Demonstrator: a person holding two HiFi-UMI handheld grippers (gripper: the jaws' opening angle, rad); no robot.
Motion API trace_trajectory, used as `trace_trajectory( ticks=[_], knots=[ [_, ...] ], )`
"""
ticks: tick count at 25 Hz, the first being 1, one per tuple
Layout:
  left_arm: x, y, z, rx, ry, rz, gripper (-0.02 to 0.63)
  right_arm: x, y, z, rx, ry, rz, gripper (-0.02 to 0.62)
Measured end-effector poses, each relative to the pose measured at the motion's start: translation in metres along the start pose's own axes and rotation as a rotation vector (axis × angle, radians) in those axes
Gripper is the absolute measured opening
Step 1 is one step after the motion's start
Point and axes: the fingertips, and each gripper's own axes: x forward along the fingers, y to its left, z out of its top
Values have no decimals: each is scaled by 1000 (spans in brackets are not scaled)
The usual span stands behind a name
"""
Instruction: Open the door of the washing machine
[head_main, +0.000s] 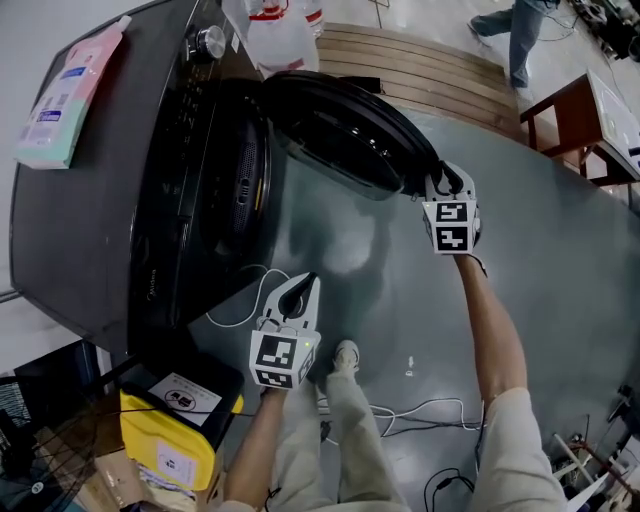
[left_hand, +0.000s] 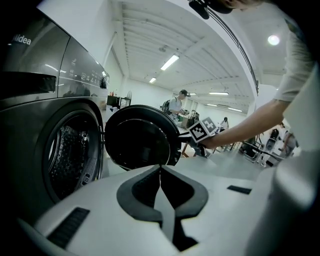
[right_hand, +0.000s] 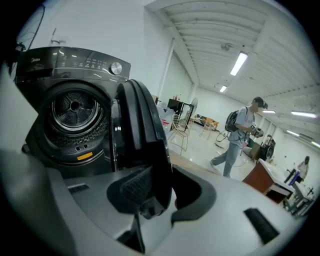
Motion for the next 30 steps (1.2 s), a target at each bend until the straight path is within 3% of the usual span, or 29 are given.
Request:
trace_trajectory(
  ticks=[10,20,30],
  knots=[
    [-7,6,6,2,-10,9,9,-15,7,-18,49,30,5,158],
    [-27,10,11,18,-33,30,9,-84,50,-24,128,-58,32,51],
    [-67,18,2,4,-51,63,9,-164,122,-15,210,-143,102,0]
  ],
)
